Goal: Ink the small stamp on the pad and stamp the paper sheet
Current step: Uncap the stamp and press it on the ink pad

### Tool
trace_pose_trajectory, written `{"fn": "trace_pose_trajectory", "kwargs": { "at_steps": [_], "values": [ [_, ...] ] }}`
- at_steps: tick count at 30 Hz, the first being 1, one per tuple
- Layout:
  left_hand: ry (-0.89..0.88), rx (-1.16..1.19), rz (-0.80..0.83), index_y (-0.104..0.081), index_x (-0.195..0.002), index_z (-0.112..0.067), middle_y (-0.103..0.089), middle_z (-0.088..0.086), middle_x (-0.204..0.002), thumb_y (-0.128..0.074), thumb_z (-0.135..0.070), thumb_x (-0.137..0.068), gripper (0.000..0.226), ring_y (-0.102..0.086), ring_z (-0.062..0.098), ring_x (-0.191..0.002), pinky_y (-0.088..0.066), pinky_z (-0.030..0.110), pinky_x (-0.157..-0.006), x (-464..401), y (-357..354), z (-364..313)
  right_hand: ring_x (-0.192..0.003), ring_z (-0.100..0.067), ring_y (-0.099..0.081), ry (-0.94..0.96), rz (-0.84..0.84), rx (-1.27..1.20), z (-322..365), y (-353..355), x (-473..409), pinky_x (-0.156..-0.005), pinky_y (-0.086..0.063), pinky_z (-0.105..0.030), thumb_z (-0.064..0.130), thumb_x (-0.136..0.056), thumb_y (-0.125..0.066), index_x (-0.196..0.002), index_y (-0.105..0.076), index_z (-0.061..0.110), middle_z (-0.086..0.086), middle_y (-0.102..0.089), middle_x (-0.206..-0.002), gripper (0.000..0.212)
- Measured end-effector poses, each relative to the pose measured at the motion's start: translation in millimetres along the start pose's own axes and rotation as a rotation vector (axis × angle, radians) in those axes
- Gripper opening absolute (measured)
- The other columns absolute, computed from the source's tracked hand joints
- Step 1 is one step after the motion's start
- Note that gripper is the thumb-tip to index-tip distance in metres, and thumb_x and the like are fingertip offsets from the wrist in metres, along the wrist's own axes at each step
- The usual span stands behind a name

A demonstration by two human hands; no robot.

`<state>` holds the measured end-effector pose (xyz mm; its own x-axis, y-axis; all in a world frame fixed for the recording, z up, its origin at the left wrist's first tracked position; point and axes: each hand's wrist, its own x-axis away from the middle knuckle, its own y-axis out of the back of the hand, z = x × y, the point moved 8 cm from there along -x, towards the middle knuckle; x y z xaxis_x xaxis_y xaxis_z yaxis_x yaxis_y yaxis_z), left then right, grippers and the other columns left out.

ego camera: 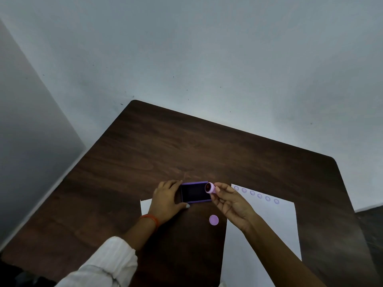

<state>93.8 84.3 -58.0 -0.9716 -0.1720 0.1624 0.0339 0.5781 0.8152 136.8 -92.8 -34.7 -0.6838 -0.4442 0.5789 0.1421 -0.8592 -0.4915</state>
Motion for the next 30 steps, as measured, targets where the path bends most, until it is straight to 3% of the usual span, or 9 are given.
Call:
{"fn": "trace_pose_trajectory", "kwargs": {
  "at_steps": [5,8,12,16,17,20,22,26,30],
  "values": [
    [-0.014,-0.016,-0.012,-0.031,-0.138,-0.023,-0.038,0.001,-0.143,-0.067,-0.049,-0.073,0.079,-0.029,0.019,-0.130,-0.028,0.035,-0.107,-2.7,-2.3,-0.6,-0.083,-0.018,-0.072,-0.004,-0.008,0.007,-3.5,-4.0,-12.1,-0.064,-0.059,-0.022,-0.003,-0.075,-0.060,-0.084,-0.072,0.009,-0.008,-0.077,-0.087,0.019],
    [-0.017,-0.026,-0.024,-0.033,-0.138,-0.024,-0.039,0.001,-0.140,-0.066,-0.050,-0.073,0.077,-0.031,0.020,-0.127,-0.030,0.035,-0.105,-4.7,-3.6,1.2,-0.086,-0.018,-0.071,0.060,-0.084,0.156,0.9,-1.6,-19.9,-0.064,-0.059,-0.020,0.001,-0.077,-0.062,-0.086,-0.073,0.014,-0.007,-0.076,-0.090,0.019],
    [-0.019,-0.016,-0.041,-0.036,-0.136,-0.025,-0.039,0.000,-0.139,-0.067,-0.050,-0.072,0.076,-0.031,0.019,-0.126,-0.030,0.034,-0.103,-6.0,-6.1,3.5,-0.092,-0.013,-0.064,0.323,-0.227,0.839,16.6,-7.3,-23.6,-0.066,-0.055,-0.015,0.014,-0.079,-0.068,-0.092,-0.067,0.023,0.001,-0.069,-0.095,0.015],
    [-0.014,0.019,-0.055,-0.039,-0.134,-0.026,-0.040,-0.001,-0.137,-0.069,-0.050,-0.070,0.075,-0.032,0.019,-0.123,-0.031,0.032,-0.099,-5.9,-7.2,6.0,-0.087,-0.014,-0.058,0.569,-0.185,1.334,12.6,-40.8,-29.2,-0.071,-0.037,-0.001,0.016,-0.083,-0.062,-0.099,-0.067,0.012,-0.005,-0.067,-0.098,0.017],
    [-0.013,0.026,-0.059,-0.039,-0.133,-0.026,-0.041,-0.002,-0.136,-0.069,-0.049,-0.069,0.074,-0.032,0.018,-0.122,-0.031,0.032,-0.097,-6.0,-7.1,6.6,-0.092,-0.019,-0.058,0.530,-0.153,1.421,5.5,-46.2,-33.8,-0.074,-0.037,-0.003,0.013,-0.084,-0.060,-0.101,-0.065,0.009,-0.008,-0.065,-0.103,0.018],
    [-0.003,0.031,-0.063,-0.040,-0.131,-0.027,-0.042,-0.002,-0.135,-0.070,-0.050,-0.068,0.073,-0.034,0.018,-0.120,-0.032,0.031,-0.094,-6.8,-7.1,7.8,-0.111,-0.029,-0.053,0.534,-0.018,1.669,-15.3,-59.1,-40.6,-0.094,-0.040,-0.032,0.007,-0.087,-0.053,-0.112,-0.058,0.006,-0.017,-0.060,-0.117,0.026],
    [0.002,0.025,-0.053,-0.039,-0.132,-0.028,-0.040,-0.002,-0.136,-0.070,-0.050,-0.068,0.074,-0.033,0.019,-0.121,-0.032,0.032,-0.094,-7.0,-8.4,7.8,-0.119,-0.028,-0.049,0.529,0.052,1.751,-22.4,-63.3,-38.9,-0.104,-0.035,-0.034,0.011,-0.091,-0.050,-0.119,-0.054,0.005,-0.016,-0.057,-0.126,0.029],
    [-0.005,0.013,-0.026,-0.037,-0.134,-0.032,-0.039,-0.003,-0.137,-0.068,-0.050,-0.070,0.074,-0.033,0.019,-0.121,-0.032,0.034,-0.092,-8.3,-12.0,7.5,-0.121,-0.029,-0.047,0.634,0.156,1.910,-25.5,-71.6,-35.2,-0.104,-0.037,-0.036,0.013,-0.093,-0.044,-0.121,-0.050,0.004,-0.018,-0.055,-0.128,0.030],
    [0.005,0.048,-0.022,-0.040,-0.131,-0.034,-0.041,-0.004,-0.134,-0.071,-0.049,-0.067,0.073,-0.034,0.018,-0.119,-0.030,0.032,-0.089,-11.0,-12.9,9.8,-0.123,-0.028,-0.045,0.607,0.111,1.909,-24.9,-72.9,-36.8,-0.104,-0.036,-0.036,0.013,-0.091,-0.048,-0.122,-0.049,0.004,-0.017,-0.053,-0.130,0.032]
  ]
}}
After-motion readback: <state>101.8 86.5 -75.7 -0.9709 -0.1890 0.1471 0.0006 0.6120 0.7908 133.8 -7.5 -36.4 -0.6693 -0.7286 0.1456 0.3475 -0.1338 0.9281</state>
